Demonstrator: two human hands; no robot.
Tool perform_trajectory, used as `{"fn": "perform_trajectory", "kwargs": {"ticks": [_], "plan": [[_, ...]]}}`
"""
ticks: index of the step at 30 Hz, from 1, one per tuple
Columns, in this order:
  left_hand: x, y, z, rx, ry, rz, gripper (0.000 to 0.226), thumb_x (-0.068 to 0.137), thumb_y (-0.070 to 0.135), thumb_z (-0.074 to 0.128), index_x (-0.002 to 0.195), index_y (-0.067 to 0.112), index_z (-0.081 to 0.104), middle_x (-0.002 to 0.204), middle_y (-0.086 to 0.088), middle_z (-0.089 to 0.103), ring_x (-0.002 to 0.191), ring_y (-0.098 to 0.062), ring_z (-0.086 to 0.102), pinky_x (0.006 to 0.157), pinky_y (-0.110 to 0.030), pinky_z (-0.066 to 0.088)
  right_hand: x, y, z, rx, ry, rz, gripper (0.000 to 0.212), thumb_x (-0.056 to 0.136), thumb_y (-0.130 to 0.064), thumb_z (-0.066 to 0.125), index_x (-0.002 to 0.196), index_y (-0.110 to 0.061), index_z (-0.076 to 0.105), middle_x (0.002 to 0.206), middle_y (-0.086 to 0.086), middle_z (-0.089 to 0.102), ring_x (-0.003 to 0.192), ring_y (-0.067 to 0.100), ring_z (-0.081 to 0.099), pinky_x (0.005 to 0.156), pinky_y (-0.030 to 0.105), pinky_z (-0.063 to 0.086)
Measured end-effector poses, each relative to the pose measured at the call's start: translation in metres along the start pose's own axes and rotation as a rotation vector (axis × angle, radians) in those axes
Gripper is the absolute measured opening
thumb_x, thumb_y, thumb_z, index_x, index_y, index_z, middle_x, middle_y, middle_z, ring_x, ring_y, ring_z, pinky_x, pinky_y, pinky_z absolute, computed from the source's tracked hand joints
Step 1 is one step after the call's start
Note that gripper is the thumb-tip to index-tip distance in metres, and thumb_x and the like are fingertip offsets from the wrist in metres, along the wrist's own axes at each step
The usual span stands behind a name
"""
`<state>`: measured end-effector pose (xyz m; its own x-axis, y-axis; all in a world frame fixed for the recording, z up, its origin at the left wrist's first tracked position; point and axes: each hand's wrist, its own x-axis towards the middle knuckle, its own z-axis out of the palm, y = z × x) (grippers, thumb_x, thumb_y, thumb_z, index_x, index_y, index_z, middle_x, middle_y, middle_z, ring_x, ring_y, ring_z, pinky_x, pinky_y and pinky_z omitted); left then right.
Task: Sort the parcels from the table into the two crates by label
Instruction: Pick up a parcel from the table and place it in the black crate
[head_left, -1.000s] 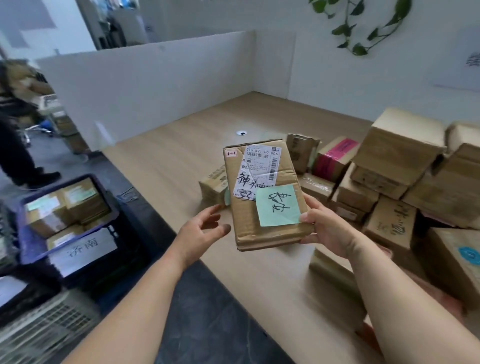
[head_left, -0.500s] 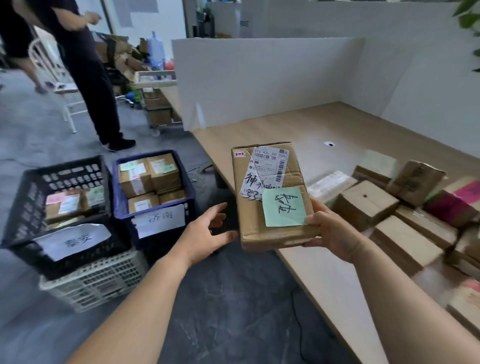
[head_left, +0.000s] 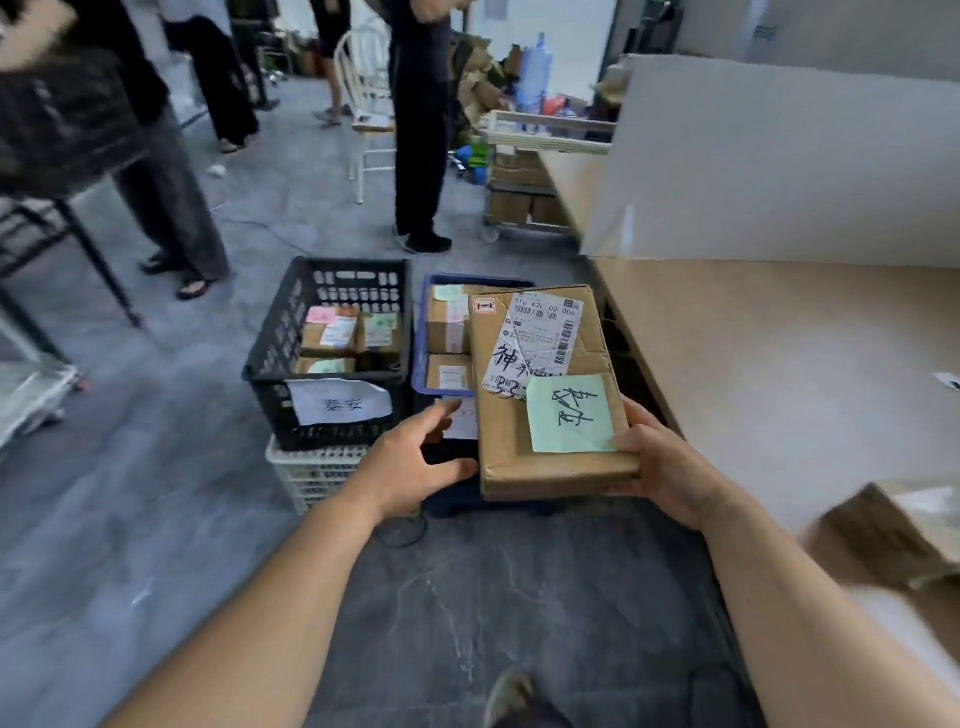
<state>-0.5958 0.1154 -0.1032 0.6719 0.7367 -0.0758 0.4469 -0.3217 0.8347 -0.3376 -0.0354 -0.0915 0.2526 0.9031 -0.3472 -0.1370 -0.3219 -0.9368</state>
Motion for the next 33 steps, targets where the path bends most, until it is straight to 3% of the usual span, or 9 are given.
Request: {"fn": "perform_trajectory", "kwargs": {"ticks": [4,11,14,17,20,23,25,29,33], "plan": [[0.014,-0.024,-0.027,0.041,0.048,-0.056,0.085,0.071,0.044,0.079,0.144,0.039,0.036,0.143,0.009,0.047,0.129,-0.011,0.046,0.109,-0.035,0.038,0.054,-0.008,0.018,-0.052,-0.072,0.030,0.089,0.055,-0.040,0.067,0.140,-0.050,0.042,0.129,-0.003,0.064,0.119,0.035,0.056,0.096,0.055,0.048],[0.069,-0.058,-0.079,0.048,0.126,-0.136,0.082,0.075,0.033,0.079,0.140,0.049,0.031,0.141,0.010,0.045,0.127,-0.008,0.046,0.108,-0.032,0.038,0.166,-0.027,0.044,-0.036,-0.189,0.062,0.091,0.053,-0.041,0.070,0.139,-0.049,0.044,0.131,-0.006,0.063,0.122,0.033,0.055,0.092,0.051,0.051],[0.101,-0.064,-0.102,0.092,0.105,-0.174,0.085,0.069,0.043,0.077,0.139,0.054,0.029,0.146,0.012,0.039,0.130,-0.006,0.041,0.107,-0.030,0.036,0.209,-0.039,0.052,-0.015,-0.225,0.070,0.090,0.054,-0.040,0.071,0.140,-0.048,0.044,0.131,-0.004,0.063,0.119,0.034,0.057,0.085,0.047,0.053],[0.136,-0.069,-0.123,0.118,0.099,-0.189,0.080,0.054,0.061,0.065,0.121,0.072,0.024,0.149,0.014,0.036,0.133,-0.006,0.039,0.109,-0.036,0.037,0.248,-0.050,0.055,-0.016,-0.235,0.050,0.088,0.055,-0.042,0.069,0.139,-0.050,0.044,0.129,-0.005,0.065,0.116,0.032,0.058,0.081,0.042,0.053],[0.167,-0.075,-0.138,0.148,0.088,-0.201,0.077,0.062,0.053,0.070,0.119,0.074,0.022,0.147,0.018,0.035,0.132,-0.004,0.038,0.110,-0.036,0.036,0.283,-0.057,0.057,0.012,-0.241,0.049,0.087,0.055,-0.039,0.070,0.138,-0.050,0.046,0.127,-0.004,0.066,0.116,0.034,0.058,0.085,0.046,0.055],[0.191,-0.085,-0.152,0.149,0.083,-0.201,0.081,0.071,0.041,0.077,0.118,0.075,0.020,0.143,0.020,0.035,0.131,-0.006,0.040,0.111,-0.036,0.035,0.316,-0.064,0.065,0.033,-0.252,0.066,0.089,0.053,-0.037,0.071,0.138,-0.046,0.046,0.123,-0.001,0.068,0.103,0.028,0.062,0.069,0.034,0.056],[0.202,-0.093,-0.161,0.138,0.080,-0.209,0.082,0.063,0.052,0.074,0.114,0.082,0.018,0.148,0.016,0.034,0.132,-0.009,0.040,0.111,-0.040,0.035,0.334,-0.066,0.072,0.047,-0.257,0.082,0.090,0.052,-0.036,0.071,0.138,-0.046,0.046,0.122,0.000,0.068,0.098,0.025,0.063,0.065,0.030,0.055],[0.218,-0.116,-0.177,0.129,0.084,-0.234,0.079,0.052,0.066,0.064,0.110,0.087,0.015,0.149,0.015,0.036,0.129,-0.007,0.043,0.108,-0.044,0.038,0.371,-0.062,0.086,0.053,-0.264,0.106,0.092,0.054,-0.039,0.074,0.140,-0.046,0.043,0.123,-0.002,0.068,0.112,0.031,0.061,0.080,0.044,0.054],[0.241,-0.146,-0.196,0.110,0.047,-0.249,0.081,0.066,0.051,0.074,0.116,0.082,0.017,0.147,0.017,0.036,0.126,-0.006,0.044,0.108,-0.044,0.039,0.408,-0.058,0.104,0.045,-0.257,0.145,0.089,0.056,-0.038,0.074,0.139,-0.047,0.045,0.126,0.000,0.066,0.116,0.035,0.058,0.091,0.051,0.052]]}}
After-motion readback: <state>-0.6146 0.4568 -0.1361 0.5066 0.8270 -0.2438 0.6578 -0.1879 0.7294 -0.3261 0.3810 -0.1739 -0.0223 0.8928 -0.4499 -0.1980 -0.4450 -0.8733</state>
